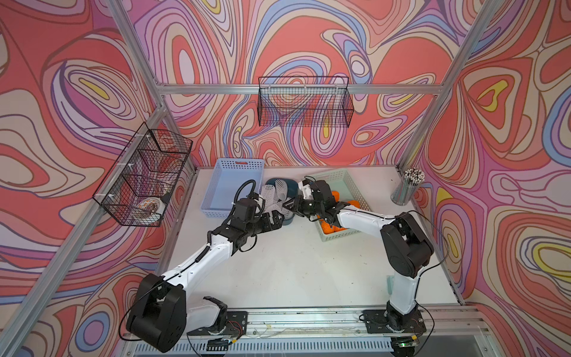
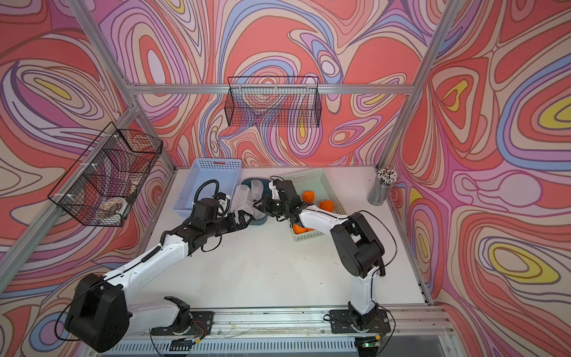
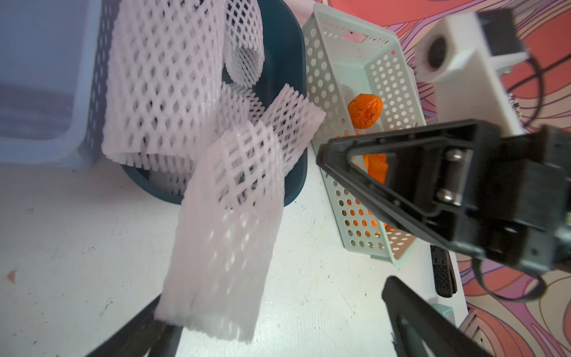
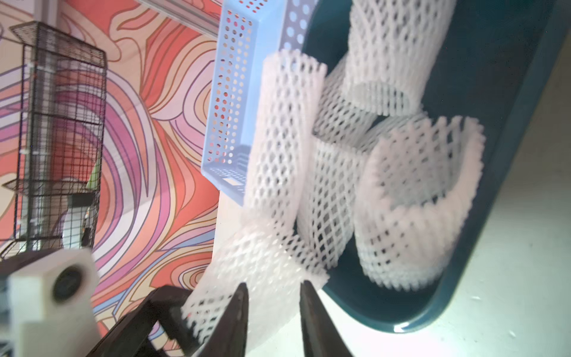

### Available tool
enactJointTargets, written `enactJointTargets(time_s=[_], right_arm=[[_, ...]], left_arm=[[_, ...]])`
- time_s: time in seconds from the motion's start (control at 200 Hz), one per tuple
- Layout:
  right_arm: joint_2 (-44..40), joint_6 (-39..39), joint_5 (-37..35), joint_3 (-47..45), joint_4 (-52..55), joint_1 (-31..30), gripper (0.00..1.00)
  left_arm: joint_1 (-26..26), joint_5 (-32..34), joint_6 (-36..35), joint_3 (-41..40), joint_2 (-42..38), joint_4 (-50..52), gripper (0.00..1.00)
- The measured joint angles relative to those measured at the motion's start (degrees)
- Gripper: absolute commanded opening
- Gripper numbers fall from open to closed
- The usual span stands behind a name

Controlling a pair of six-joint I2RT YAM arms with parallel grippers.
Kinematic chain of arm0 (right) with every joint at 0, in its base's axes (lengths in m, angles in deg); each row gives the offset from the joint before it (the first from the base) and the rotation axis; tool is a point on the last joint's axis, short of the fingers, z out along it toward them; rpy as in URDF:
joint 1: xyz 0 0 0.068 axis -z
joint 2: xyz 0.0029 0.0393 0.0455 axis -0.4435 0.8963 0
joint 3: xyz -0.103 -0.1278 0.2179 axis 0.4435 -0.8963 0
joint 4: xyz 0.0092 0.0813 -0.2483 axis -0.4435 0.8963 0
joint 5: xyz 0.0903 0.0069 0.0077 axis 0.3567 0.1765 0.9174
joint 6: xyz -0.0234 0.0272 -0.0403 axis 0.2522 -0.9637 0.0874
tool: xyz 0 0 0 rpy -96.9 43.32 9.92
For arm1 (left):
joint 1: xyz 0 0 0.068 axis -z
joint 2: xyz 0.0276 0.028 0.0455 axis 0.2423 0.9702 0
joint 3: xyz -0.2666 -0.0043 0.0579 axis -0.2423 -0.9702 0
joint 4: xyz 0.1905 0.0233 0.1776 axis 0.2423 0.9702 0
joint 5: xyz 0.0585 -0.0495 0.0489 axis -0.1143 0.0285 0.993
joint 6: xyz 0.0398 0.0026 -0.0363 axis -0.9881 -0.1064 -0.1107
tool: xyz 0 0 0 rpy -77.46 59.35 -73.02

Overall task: Remove foam nets from oranges
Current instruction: Place the foam net into the storage box.

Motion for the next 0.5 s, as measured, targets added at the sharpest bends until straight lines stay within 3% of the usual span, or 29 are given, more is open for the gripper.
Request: enactJointTargets(time_s=[0.361,0.501], right_arm=[[2.69,-1.6,5.2,1.9,-0.31,0.24,0.62],[3.15,-0.66,5.35,3.58,2.58,0.28,0.64]], left_arm=[[-0.35,-4.55,3.23,0.11,6.93,-10.6,1.0],[-0.35,-5.14,3.23,0.11,8.55,-12.22,1.0]])
